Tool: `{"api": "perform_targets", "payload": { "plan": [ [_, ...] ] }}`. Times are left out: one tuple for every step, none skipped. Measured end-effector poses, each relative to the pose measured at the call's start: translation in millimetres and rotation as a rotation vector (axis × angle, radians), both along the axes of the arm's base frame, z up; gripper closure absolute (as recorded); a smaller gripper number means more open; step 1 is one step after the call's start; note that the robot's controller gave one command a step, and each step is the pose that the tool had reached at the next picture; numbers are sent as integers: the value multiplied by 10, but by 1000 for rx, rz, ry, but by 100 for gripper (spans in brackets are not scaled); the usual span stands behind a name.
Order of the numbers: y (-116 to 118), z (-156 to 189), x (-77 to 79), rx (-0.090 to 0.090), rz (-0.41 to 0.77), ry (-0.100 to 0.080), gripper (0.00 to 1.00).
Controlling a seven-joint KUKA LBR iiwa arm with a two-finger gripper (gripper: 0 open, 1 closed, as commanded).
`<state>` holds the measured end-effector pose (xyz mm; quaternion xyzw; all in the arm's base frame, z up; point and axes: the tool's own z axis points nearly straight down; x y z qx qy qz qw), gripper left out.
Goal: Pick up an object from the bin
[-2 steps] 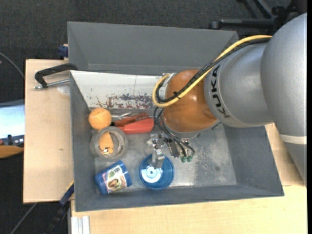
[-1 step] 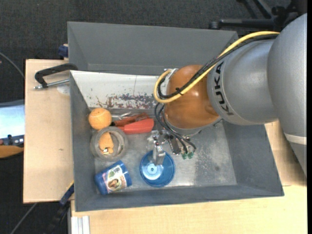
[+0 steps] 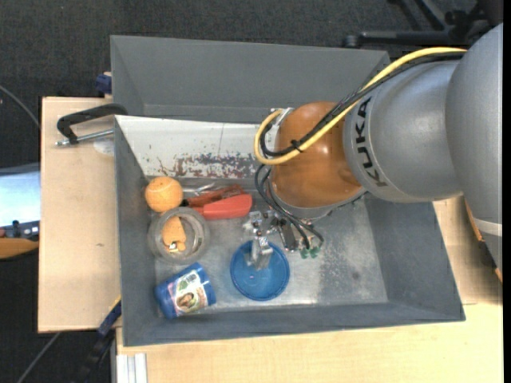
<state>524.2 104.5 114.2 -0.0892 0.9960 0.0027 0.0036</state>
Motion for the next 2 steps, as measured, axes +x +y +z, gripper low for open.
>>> {"api": "perform_targets", "payload": {
  "plan": [
    [4, 194, 8, 1, 0, -5, 100],
    [7, 295, 12, 2, 0, -6, 100]
  ]
}}
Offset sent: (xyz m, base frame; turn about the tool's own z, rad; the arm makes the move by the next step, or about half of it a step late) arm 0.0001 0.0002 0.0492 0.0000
